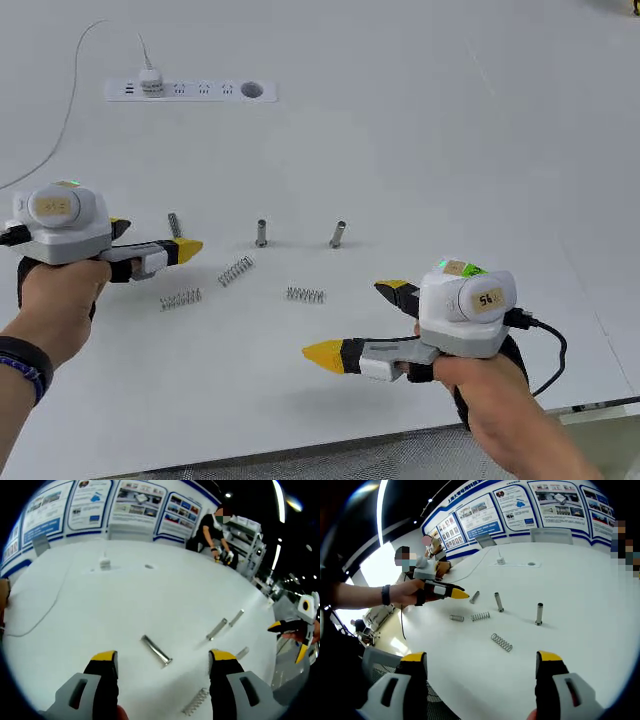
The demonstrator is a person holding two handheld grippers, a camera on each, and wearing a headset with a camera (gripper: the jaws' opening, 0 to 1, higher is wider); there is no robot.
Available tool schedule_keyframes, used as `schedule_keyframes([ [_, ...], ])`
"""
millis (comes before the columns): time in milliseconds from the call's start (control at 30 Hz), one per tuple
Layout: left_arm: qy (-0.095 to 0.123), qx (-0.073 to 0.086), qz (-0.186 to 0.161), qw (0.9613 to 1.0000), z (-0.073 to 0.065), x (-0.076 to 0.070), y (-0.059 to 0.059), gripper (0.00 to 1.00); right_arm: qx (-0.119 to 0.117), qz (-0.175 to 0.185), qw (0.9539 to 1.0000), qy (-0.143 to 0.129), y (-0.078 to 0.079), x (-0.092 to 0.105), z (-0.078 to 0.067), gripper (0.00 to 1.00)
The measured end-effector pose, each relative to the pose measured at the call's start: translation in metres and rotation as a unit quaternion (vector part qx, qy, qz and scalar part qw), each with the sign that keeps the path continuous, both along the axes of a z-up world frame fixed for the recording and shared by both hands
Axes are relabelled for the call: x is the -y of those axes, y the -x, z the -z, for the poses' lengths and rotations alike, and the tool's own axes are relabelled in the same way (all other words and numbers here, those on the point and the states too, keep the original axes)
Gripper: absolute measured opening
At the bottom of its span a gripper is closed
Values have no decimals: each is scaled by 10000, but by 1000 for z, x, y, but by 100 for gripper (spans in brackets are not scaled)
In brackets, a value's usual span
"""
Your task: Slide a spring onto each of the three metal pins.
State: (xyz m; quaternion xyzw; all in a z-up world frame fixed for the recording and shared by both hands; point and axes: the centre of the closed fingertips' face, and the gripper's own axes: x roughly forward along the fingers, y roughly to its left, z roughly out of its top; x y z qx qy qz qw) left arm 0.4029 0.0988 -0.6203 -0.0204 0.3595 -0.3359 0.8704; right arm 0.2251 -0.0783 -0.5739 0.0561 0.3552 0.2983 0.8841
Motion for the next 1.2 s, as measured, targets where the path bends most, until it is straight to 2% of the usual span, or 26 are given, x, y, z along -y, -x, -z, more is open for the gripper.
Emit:
schedule_keyframes([
  [233,11,-69,-26,10000,7,8,-7,73,-20,18,10000,-18,1,1,2,91],
  [400,-61,-83,-40,9999,11,10,-9,71,-14,33,10000,-24,1,2,2,91],
  [567,-5,-192,-193,9996,16,10,-11,65,-42,61,10000,-38,2,3,4,91],
  [933,-60,-192,-420,9989,20,12,-18,55,-44,94,9999,-56,1,3,4,91],
  [1200,-179,-279,-557,9979,23,12,-21,46,-66,133,9999,-72,2,4,5,90],
])
